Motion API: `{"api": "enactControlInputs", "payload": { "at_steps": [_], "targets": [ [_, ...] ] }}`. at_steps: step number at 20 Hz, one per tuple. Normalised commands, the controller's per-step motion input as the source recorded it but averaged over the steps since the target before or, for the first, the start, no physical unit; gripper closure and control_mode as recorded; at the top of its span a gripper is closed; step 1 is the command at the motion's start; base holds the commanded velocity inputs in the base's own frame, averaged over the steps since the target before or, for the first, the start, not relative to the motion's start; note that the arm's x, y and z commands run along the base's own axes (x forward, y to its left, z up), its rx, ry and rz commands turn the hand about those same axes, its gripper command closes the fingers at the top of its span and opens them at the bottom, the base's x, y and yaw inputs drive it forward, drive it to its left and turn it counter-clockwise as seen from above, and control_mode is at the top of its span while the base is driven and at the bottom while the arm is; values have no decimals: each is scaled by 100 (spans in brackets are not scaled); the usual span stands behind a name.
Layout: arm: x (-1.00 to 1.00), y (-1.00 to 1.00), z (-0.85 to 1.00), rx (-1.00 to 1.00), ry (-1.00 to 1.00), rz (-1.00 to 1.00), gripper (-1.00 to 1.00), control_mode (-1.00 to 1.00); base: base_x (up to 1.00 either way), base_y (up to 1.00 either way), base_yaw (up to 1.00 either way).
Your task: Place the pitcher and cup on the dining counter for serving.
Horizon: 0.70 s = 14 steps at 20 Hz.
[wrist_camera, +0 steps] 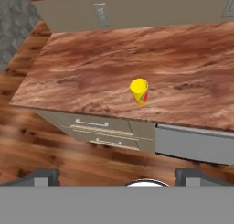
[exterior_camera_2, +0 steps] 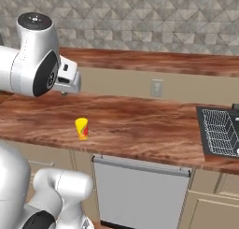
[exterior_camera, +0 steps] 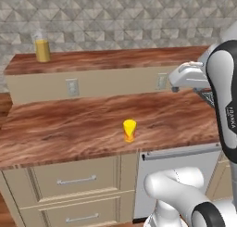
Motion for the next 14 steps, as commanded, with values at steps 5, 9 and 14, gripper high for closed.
{"api": "enactControlInputs", "payload": {
  "at_steps": [5, 9, 14],
  "targets": [
    [0, 0, 0, 0, 0, 0, -100, 100, 51, 37, -20],
    [0, 0, 0, 0, 0, 0, -100, 100, 53, 28, -9],
    [0, 0, 0, 0, 0, 0, -100, 100, 38, 12, -3]
  ]
}}
